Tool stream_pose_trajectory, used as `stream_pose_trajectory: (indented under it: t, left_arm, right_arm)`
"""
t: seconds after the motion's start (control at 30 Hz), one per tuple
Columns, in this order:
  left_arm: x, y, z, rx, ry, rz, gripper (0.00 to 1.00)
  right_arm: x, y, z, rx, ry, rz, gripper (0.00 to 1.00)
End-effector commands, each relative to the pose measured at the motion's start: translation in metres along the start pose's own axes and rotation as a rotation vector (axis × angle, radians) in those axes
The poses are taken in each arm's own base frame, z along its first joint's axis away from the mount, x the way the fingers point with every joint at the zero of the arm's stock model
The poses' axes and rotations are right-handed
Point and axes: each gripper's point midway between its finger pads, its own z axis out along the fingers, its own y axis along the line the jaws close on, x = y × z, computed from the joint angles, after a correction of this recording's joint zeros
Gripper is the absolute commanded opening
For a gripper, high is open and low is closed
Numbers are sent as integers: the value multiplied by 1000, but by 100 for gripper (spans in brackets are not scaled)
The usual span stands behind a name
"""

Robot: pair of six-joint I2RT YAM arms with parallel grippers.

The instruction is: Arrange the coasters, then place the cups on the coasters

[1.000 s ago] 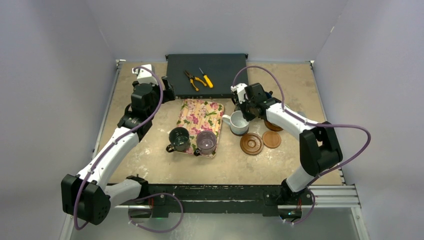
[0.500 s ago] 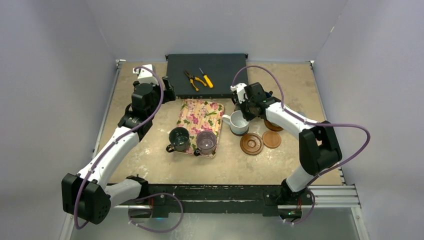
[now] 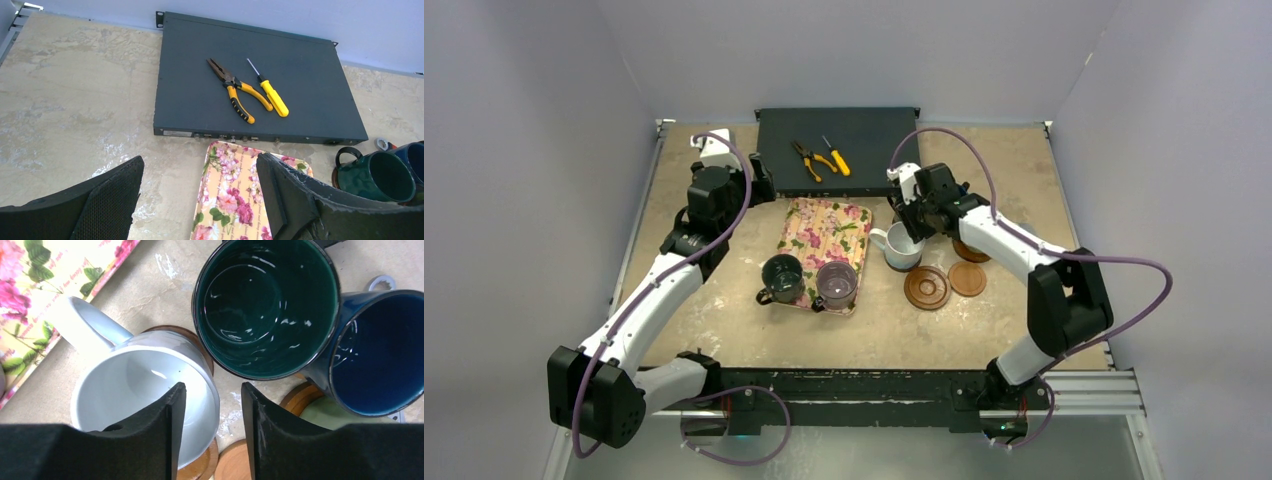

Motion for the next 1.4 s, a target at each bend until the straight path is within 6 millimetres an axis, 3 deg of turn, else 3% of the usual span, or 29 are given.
stream_pose_trajectory:
  t: [0.0, 0.13, 0.4, 0.57, 0.7, 0.8, 0.9, 1.0, 1.13, 1.27, 1.37]
  left_arm:
    - [-11, -3, 1, 20, -35, 11, 82]
    - [-12, -4, 0, 25, -36, 9, 82]
    - [-6, -13, -4, 81, -5, 8, 83]
    - [41, -25, -6, 170, 180, 19, 82]
    - [63, -29, -9, 210, 267, 42, 82]
    - [68, -28, -9, 209, 293, 52, 82]
    - [65, -28, -10, 210, 287, 55, 82]
    - [61, -27, -12, 204, 274, 60, 81]
    - [56, -27, -15, 207, 254, 57, 81]
    - [55, -30, -17, 221, 255, 52, 81]
    - [54, -31, -18, 226, 252, 49, 80]
  right_arm:
    - [-23, -7, -21, 25, -74, -6, 49]
    - [-34, -7, -38, 26, -118, -2, 52]
    - [-87, -11, -106, 36, -329, 35, 60]
    - [-133, 38, -174, -247, -556, 225, 61]
    - [-127, 65, -187, -332, -564, 462, 56]
    - [-118, 115, -196, -399, -616, 530, 55]
    - [-97, 150, -183, -448, -569, 620, 56]
    - [-74, 174, -157, -434, -452, 683, 53]
    - [-45, 191, -126, -304, -337, 710, 53]
    - [-30, 209, -107, -218, -261, 686, 54]
    - [-15, 208, -92, -107, -201, 693, 54]
